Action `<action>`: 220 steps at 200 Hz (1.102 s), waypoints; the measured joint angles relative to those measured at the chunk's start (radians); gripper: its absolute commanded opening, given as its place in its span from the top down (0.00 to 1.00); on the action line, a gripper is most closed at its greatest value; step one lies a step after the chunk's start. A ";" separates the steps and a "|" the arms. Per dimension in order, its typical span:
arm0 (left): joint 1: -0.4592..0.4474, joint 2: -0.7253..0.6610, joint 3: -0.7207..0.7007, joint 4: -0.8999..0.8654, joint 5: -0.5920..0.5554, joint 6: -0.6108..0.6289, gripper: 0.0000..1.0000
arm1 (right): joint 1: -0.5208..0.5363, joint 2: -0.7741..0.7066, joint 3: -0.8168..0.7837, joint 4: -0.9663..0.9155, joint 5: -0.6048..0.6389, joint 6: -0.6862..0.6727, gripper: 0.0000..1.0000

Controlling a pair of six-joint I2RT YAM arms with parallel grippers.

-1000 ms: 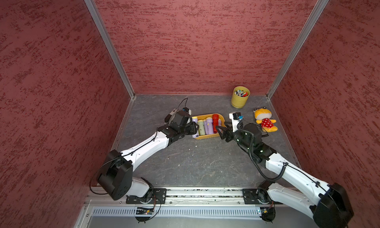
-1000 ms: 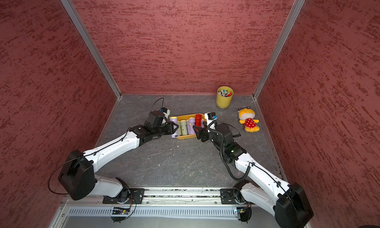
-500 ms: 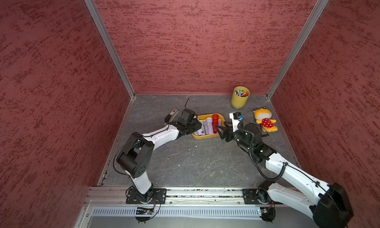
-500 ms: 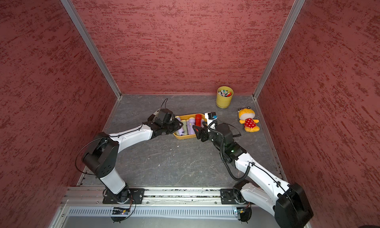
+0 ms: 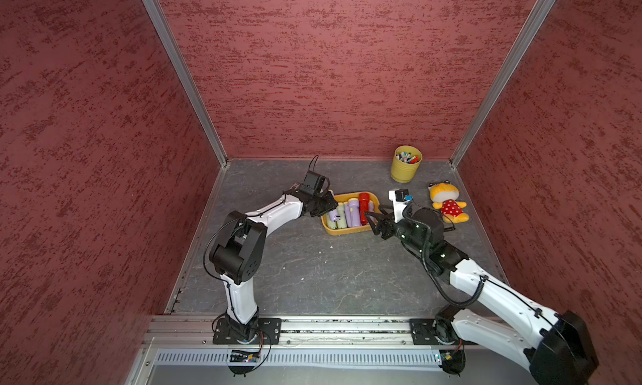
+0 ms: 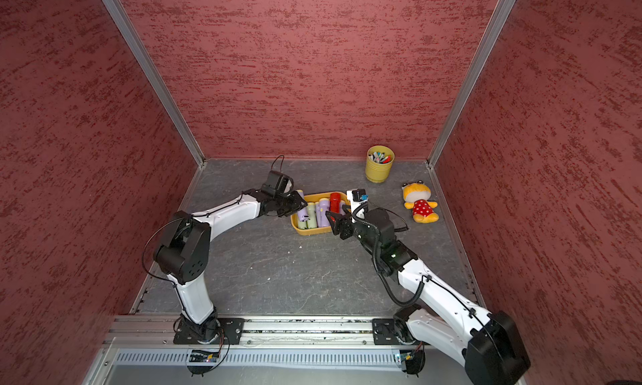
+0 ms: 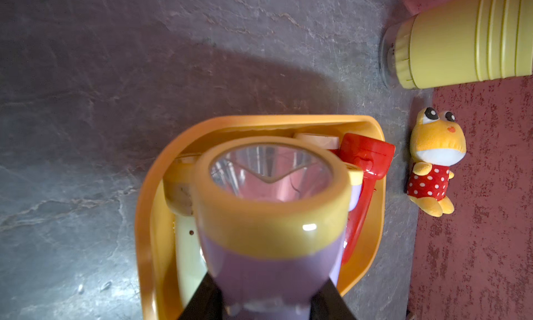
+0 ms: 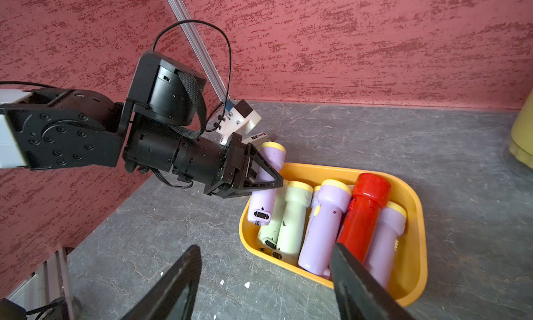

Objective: Put the flashlights into the storage boxes
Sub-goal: Place the flashlight at the storage box.

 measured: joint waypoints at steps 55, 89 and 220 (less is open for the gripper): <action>-0.013 0.000 0.002 -0.063 0.008 0.039 0.81 | 0.000 0.000 0.000 0.000 0.000 0.000 0.28; -0.010 0.008 0.002 -0.087 0.007 0.053 0.75 | 0.000 0.000 0.000 0.000 0.000 0.000 0.28; -0.037 -0.060 0.047 -0.190 -0.105 0.125 0.04 | -0.014 -0.013 0.000 -0.009 0.048 -0.031 0.21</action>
